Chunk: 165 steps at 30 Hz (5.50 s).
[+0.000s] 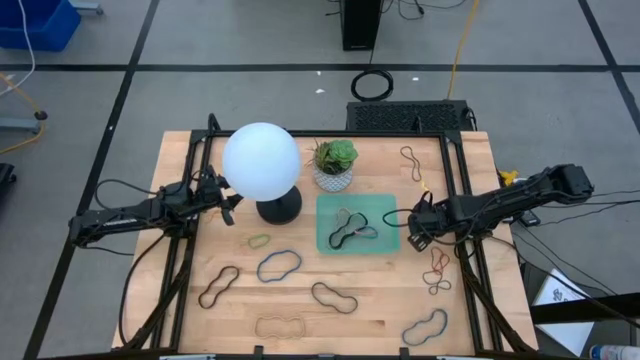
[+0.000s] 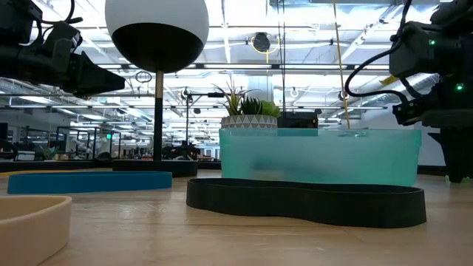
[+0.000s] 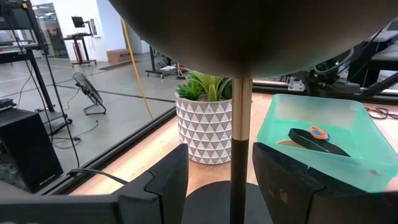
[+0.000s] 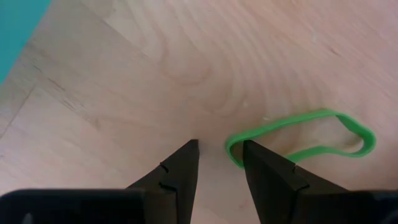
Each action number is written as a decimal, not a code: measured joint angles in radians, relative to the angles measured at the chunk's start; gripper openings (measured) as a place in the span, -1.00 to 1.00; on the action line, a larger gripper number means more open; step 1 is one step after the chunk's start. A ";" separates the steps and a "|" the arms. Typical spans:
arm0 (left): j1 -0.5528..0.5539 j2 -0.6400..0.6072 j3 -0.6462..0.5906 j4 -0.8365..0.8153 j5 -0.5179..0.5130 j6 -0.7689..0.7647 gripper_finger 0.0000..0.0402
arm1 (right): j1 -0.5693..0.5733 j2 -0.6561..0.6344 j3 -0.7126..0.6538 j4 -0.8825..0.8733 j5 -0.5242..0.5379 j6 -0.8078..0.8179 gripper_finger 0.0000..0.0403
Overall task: Pick and place rubber bands into bin
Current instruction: Put the top green rubber band into the blue bin, then put the top violet rubber band into the blue bin
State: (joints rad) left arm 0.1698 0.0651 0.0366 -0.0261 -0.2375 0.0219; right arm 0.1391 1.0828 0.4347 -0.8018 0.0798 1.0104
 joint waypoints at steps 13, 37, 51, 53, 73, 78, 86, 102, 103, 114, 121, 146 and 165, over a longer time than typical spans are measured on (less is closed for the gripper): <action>0.000 0.000 0.000 0.000 0.000 0.002 -0.07 | 0.000 0.001 -0.001 0.003 -0.003 -0.002 -0.44; 0.000 0.000 0.000 0.000 0.000 0.001 -0.07 | 0.001 -0.026 0.043 0.011 0.038 -0.006 -1.00; 0.000 0.000 0.000 0.000 0.000 0.002 -0.07 | -0.001 -0.151 0.179 0.366 0.517 -0.376 -1.00; 0.000 0.000 0.000 0.000 0.000 0.002 -0.07 | -0.001 -0.160 0.180 0.522 0.526 -0.499 -1.00; 0.000 0.000 0.000 0.000 0.000 0.002 -0.07 | -0.018 -0.021 0.181 1.067 0.310 -1.032 -1.00; 0.000 0.000 0.000 0.000 0.000 0.000 -0.07 | -0.048 0.047 0.290 0.781 0.308 -0.941 -1.00; 0.000 0.000 0.000 0.000 0.000 -0.001 -0.07 | -0.070 0.219 0.463 0.492 0.157 -0.880 -1.00; 0.000 0.000 0.000 0.000 0.000 0.002 -0.07 | -0.081 0.453 0.471 0.352 -0.033 -0.786 -1.00; 0.000 0.000 0.000 0.000 0.000 0.002 -0.07 | -0.081 0.451 0.471 0.354 -0.032 -0.786 -1.00; 0.000 0.000 0.000 0.000 0.000 0.002 -0.07 | -0.081 0.443 0.471 0.371 -0.030 -0.787 -0.99; 0.000 0.000 0.000 0.000 0.000 0.003 -0.07 | -0.081 0.443 0.471 0.371 -0.030 -0.787 -0.92; 0.000 0.000 0.000 0.000 0.000 0.007 -0.07 | -0.071 0.375 0.470 0.400 0.008 -0.748 -0.25; 0.000 0.000 0.000 0.000 0.000 0.023 -0.07 | -0.079 0.014 0.470 0.458 0.399 -0.770 -0.28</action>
State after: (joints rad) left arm 0.1696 0.0653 0.0367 -0.0265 -0.2379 0.0444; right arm 0.0602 1.0966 0.9043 -0.3441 0.4786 0.2405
